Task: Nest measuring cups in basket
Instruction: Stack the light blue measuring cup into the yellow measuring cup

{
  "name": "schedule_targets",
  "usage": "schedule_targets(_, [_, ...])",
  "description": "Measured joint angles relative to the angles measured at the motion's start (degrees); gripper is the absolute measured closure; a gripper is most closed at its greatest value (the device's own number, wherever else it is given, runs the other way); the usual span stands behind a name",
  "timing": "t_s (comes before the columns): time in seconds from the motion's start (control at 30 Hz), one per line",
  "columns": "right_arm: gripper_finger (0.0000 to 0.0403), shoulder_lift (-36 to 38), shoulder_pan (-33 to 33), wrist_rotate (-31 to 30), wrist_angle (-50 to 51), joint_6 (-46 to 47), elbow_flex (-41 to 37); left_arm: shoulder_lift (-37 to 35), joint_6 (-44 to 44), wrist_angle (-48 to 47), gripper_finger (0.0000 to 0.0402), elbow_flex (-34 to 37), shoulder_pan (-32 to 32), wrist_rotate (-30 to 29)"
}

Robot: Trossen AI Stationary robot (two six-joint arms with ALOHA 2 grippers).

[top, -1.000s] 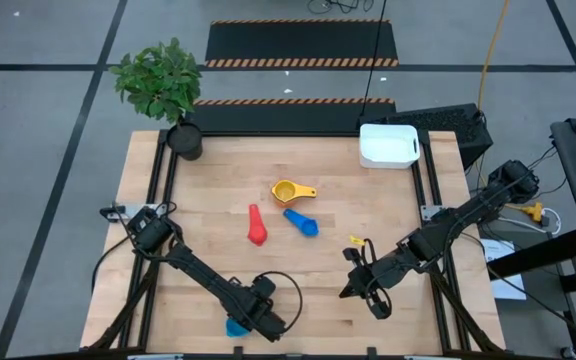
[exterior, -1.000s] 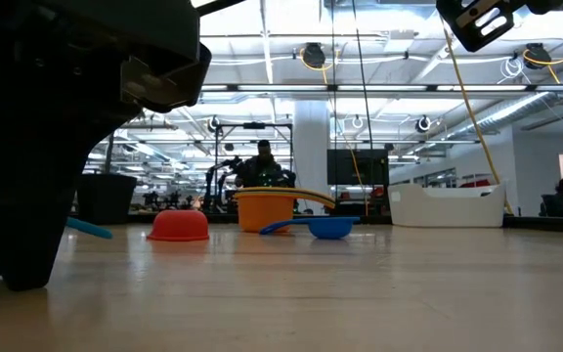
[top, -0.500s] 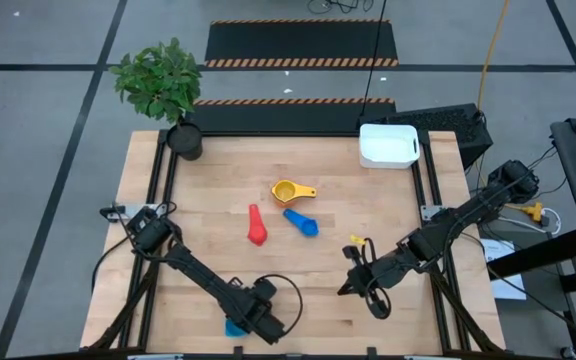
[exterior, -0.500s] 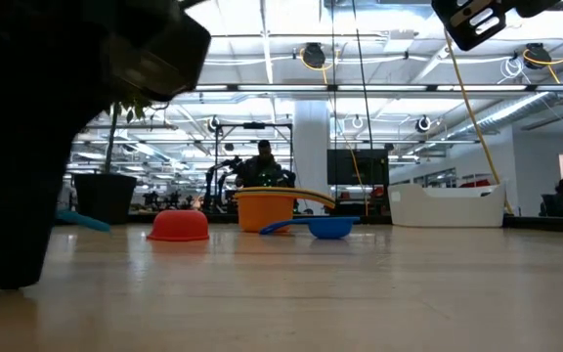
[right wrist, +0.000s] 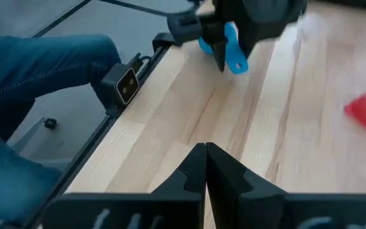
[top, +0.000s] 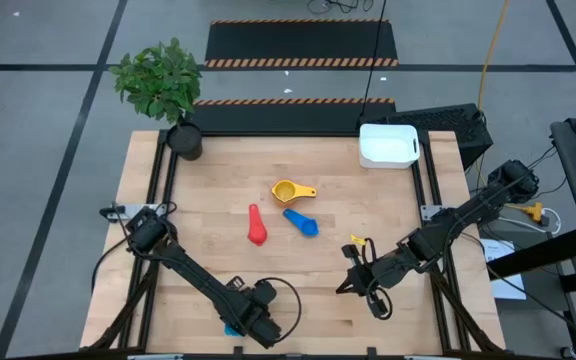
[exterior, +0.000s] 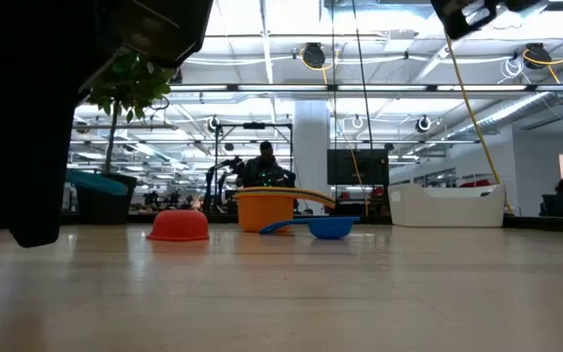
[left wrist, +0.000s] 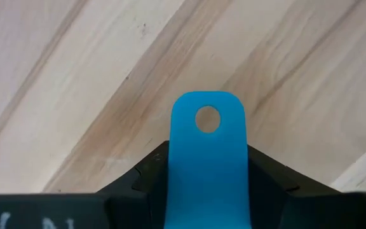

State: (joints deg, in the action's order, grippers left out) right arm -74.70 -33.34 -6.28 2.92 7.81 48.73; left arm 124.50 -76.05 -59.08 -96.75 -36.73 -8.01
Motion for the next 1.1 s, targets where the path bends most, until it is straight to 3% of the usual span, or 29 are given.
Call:
schedule_targets(0.33, [0.0402, 0.0, -1.7, -0.1, -8.8, -22.0, 0.0, -2.8, 10.4, 3.1, 0.0245, -0.1, 1.2, -4.1])
schedule_targets(0.43, [0.0393, 0.0, -2.2, -3.9, -9.0, -27.5, 0.0, -4.7, 13.8, 4.3, 0.0251, -0.1, 1.5, -7.0])
schedule_targets(0.7, [0.0331, -0.7, -2.4, -12.2, -15.5, -40.9, 0.0, -9.4, 27.7, 11.2, 0.0247, -0.1, 1.6, -15.6])
schedule_targets(0.9, [0.0276, -6.0, -2.5, -17.7, -25.6, -54.4, 0.0, -11.2, 40.8, 17.6, 0.0254, -0.1, 1.8, -16.4])
schedule_targets(1.1, [0.0242, -11.8, -2.4, -26.8, -30.9, -67.4, 0.0, -13.3, 47.0, 20.4, 0.0254, -0.1, 2.0, -17.9])
